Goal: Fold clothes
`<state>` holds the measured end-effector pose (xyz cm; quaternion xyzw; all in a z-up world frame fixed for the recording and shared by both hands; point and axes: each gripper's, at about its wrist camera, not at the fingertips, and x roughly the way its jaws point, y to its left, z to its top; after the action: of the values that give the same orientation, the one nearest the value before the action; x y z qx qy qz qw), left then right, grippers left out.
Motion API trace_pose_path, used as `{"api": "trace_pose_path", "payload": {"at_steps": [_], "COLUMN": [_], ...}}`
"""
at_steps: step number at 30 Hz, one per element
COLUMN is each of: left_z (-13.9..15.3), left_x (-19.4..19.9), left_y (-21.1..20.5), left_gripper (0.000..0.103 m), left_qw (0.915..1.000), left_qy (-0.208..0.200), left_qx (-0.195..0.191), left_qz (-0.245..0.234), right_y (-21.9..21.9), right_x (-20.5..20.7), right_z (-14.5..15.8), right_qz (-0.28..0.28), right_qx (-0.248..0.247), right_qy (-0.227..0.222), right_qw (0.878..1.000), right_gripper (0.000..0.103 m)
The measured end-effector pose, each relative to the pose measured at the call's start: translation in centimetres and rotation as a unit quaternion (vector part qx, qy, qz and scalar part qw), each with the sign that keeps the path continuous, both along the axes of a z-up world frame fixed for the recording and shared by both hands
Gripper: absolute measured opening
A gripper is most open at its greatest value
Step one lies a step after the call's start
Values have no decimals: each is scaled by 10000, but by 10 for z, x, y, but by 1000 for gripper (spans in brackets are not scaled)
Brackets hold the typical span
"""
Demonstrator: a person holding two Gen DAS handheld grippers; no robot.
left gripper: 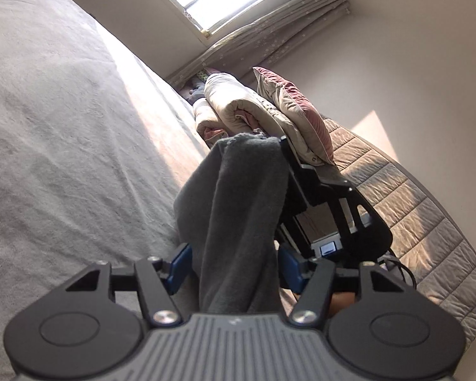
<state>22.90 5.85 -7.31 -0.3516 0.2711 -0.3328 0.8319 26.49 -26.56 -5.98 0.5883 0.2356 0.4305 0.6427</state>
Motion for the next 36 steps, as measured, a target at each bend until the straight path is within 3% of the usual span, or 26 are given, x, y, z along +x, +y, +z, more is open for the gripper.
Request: {"api": "trace_pose_path", "payload": {"at_steps": [4, 5, 6, 8, 11, 18, 21, 23, 26, 31, 36], "left_z": [-4, -4, -5, -10, -16, -9, 4, 16, 35, 52, 62], "left_x": [5, 5, 5, 8, 10, 1, 4, 7, 11, 23, 65], "left_y": [2, 1, 0, 2, 11, 40, 51, 56, 63, 80, 87], "left_gripper": [49, 44, 38, 9, 7, 5, 5, 3, 3, 3, 3], "left_qw": [9998, 9998, 9997, 9982, 9937, 9791, 9747, 9713, 9624, 9501, 9337], "left_qy": [160, 158, 196, 477, 855, 1200, 1279, 1251, 1094, 987, 934], "left_qx": [-43, -17, -22, -163, -242, -456, -164, 292, 1051, 1729, 2629], "left_qz": [121, 118, 144, 313, 677, 1574, 1826, 2004, 2255, 2403, 2243], "right_y": [4, 5, 6, 9, 12, 20, 21, 21, 21, 25, 31], "right_x": [2, 2, 2, 3, 4, 6, 5, 3, 1, -3, -4], "right_z": [-1, -2, -2, -3, -5, -18, -17, -13, -10, -8, -12], "right_qz": [-24, -27, -17, -16, -36, 33, 20, -93, -300, -514, -591], "right_qx": [-34, -44, -60, -171, -393, -635, -866, -1173, -1535, -2012, -2332], "right_qy": [56, 74, 81, 88, 127, 253, 238, 202, 169, 151, 141], "right_qw": [10000, 10000, 9999, 9998, 9991, 9977, 9960, 9929, 9876, 9781, 9705], "right_gripper": [4, 4, 4, 5, 5, 5, 6, 13, 13, 13, 13]}}
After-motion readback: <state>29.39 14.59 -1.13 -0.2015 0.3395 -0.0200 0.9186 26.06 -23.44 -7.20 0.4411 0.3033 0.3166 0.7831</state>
